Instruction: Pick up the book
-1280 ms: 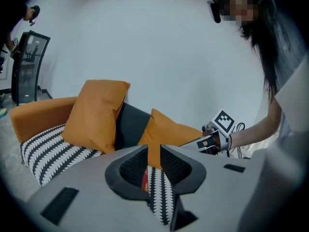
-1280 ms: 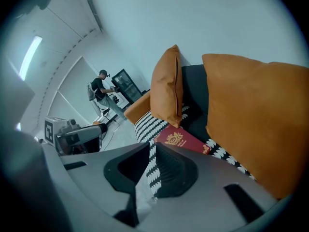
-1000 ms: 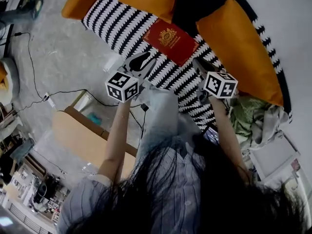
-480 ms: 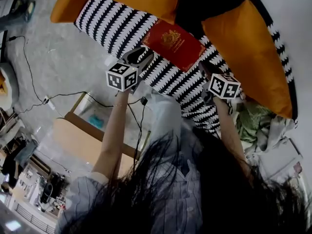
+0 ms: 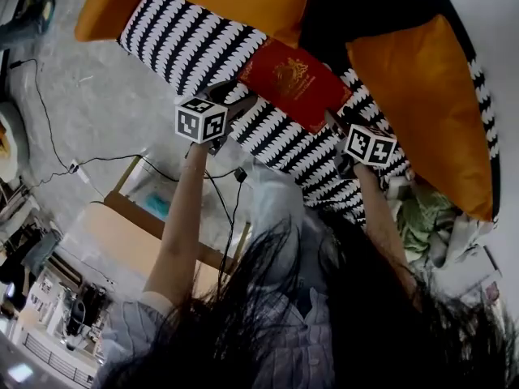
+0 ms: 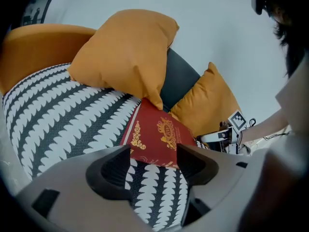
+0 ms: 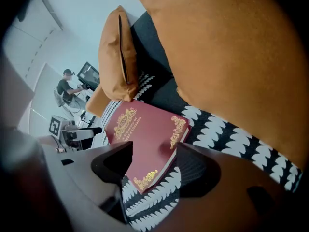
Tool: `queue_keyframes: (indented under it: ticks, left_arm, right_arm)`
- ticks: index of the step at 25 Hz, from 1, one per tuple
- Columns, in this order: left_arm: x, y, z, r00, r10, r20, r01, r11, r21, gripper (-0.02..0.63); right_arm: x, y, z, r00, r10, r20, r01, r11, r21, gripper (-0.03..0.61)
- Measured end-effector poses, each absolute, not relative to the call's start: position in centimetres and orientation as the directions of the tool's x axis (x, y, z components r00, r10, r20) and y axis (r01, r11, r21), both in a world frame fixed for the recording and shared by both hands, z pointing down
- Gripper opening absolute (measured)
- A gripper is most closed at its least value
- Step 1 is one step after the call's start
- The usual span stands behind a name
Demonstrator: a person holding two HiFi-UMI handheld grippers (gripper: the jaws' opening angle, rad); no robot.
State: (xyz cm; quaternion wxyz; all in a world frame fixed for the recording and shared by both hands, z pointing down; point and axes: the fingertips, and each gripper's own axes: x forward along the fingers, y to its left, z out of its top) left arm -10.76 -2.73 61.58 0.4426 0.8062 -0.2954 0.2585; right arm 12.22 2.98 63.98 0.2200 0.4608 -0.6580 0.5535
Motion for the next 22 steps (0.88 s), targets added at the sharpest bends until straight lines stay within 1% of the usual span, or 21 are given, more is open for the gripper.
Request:
queue_keyframes:
  ticks: [2, 4, 7, 10, 12, 17, 22]
  left_arm:
    - [-11.1, -2.8, 63.2, 0.695, -0.238, 0.679, -0.707, -0.398, 0.584, 0.304]
    - [-11.8, -3.0, 65.0, 0.703, -0.239, 0.670, -0.707, -0.345, 0.618, 0.324]
    - [-12.4, -4.0, 66.3, 0.729, -0.265, 0.631, -0.684, -0.253, 0.684, 0.348]
    - [-12.7, -4.9, 66.0, 0.744, -0.293, 0.600, -0.662, -0.203, 0.721, 0.354]
    - [-12.7, -5.3, 65.9, 0.738, -0.290, 0.609, -0.669, -0.206, 0.714, 0.356]
    - [-11.2, -5.4, 66.2, 0.748, -0.228, 0.623, -0.663, -0.262, 0.701, 0.359]
    - [-11.6, -5.6, 66.9, 0.751, -0.212, 0.625, -0.660, -0.263, 0.704, 0.359]
  right_arm:
    - [12.6, 3.1, 65.2, -0.468, -0.361, 0.807, -0.844, -0.089, -0.529, 0.287]
    - [12.4, 3.0, 66.5, -0.484, -0.367, 0.794, -0.815, -0.141, -0.562, 0.296]
    - [12.2, 2.3, 67.1, -0.517, -0.376, 0.769, -0.769, -0.191, -0.611, 0.301]
    - [11.7, 1.9, 66.6, -0.542, -0.386, 0.747, -0.738, -0.207, -0.643, 0.301]
    - [11.5, 1.9, 66.5, -0.546, -0.395, 0.739, -0.725, -0.219, -0.653, 0.302]
    - [11.5, 1.4, 66.3, -0.539, -0.443, 0.717, -0.683, -0.269, -0.679, 0.305]
    - [10.8, 1.4, 68.3, -0.524, -0.434, 0.733, -0.659, -0.339, -0.672, 0.310]
